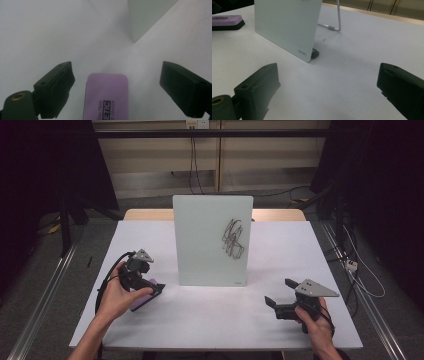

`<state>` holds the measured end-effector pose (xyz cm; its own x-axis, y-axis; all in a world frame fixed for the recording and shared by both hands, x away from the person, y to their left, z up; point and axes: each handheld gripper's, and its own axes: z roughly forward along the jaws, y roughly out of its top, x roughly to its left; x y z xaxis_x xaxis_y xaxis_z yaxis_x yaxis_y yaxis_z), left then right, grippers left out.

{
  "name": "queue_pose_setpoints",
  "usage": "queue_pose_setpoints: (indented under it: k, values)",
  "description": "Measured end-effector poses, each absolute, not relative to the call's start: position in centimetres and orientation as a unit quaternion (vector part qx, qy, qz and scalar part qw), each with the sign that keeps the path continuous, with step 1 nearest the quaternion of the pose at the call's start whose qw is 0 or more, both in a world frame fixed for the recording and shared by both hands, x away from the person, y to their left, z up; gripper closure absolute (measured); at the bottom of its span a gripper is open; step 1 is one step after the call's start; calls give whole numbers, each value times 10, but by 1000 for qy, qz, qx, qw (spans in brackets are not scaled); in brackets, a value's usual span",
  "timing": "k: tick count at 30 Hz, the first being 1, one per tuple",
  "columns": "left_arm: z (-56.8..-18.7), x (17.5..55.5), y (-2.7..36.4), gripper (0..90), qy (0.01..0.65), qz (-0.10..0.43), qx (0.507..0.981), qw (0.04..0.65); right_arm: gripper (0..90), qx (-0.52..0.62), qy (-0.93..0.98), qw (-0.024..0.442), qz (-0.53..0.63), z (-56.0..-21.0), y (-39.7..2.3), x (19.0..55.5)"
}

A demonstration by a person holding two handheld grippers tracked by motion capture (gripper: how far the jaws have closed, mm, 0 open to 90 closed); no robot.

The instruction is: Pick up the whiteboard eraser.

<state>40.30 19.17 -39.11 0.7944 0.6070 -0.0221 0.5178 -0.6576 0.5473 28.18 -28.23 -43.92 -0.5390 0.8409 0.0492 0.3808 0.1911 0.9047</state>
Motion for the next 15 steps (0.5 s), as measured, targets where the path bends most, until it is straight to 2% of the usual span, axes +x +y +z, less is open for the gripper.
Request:
queue_pose_setpoints:
  k: [15]
  values:
    - [-402, 397, 208, 109, 309, 79, 916, 245, 40, 416, 734, 240, 481, -439, -282, 282]
